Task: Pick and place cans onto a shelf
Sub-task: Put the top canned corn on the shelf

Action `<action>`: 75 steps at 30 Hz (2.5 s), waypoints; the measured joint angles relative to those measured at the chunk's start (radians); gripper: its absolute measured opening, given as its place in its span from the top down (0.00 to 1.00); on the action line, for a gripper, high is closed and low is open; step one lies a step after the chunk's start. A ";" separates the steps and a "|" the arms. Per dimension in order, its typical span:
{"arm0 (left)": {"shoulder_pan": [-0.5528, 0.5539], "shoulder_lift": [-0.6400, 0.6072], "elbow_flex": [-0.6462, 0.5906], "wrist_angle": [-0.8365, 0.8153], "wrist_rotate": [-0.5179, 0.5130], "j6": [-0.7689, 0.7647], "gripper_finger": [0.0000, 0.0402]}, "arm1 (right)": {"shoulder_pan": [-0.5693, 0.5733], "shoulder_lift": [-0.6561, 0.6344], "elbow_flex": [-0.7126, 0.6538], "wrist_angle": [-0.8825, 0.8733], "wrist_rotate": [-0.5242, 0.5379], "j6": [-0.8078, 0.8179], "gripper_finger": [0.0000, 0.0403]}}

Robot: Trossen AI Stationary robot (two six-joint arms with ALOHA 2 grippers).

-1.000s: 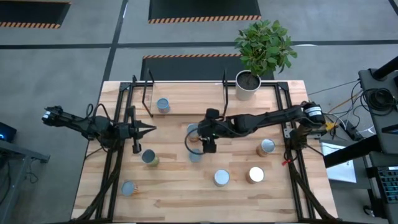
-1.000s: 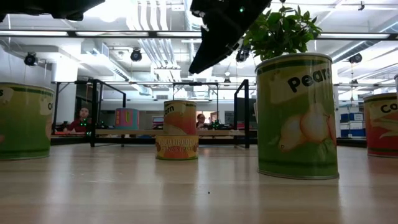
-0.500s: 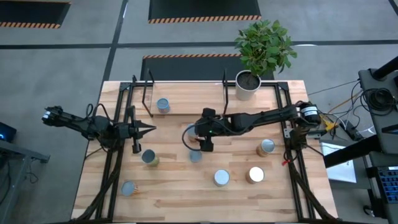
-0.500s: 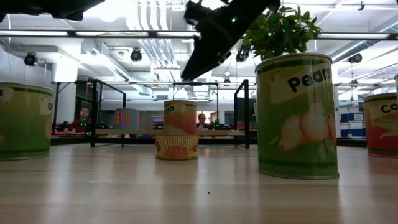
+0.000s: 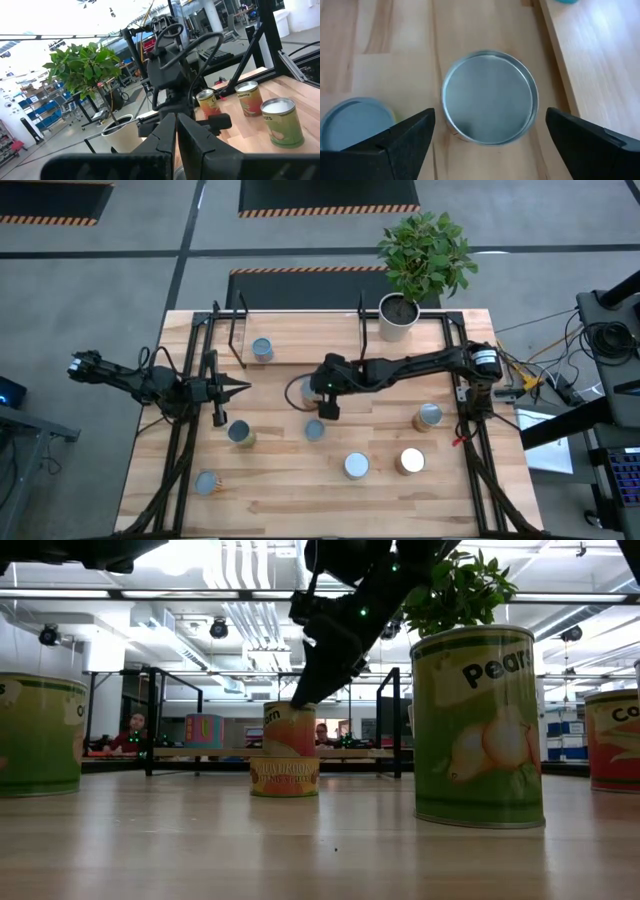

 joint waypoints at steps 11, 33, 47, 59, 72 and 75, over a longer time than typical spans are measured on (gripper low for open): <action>0.000 0.000 0.000 0.000 0.000 0.003 1.00 | -0.011 0.049 0.000 0.057 -0.036 -0.023 0.11; 0.000 -0.002 -0.001 0.004 0.000 0.003 1.00 | -0.021 0.000 0.101 -0.013 -0.052 -0.104 0.30; 0.000 -0.012 -0.001 0.022 -0.005 0.011 1.00 | -0.155 0.056 0.303 0.009 -0.182 -0.236 0.31; 0.000 -0.023 -0.001 0.023 -0.006 0.020 1.00 | -0.272 0.162 0.380 -0.016 -0.258 -0.386 0.31; 0.002 -0.023 -0.001 0.026 -0.006 0.026 1.00 | -0.323 0.211 0.378 -0.007 -0.261 -0.374 0.20; 0.002 -0.024 -0.001 0.027 -0.006 0.027 1.00 | -0.330 0.211 0.378 -0.010 -0.259 -0.380 0.15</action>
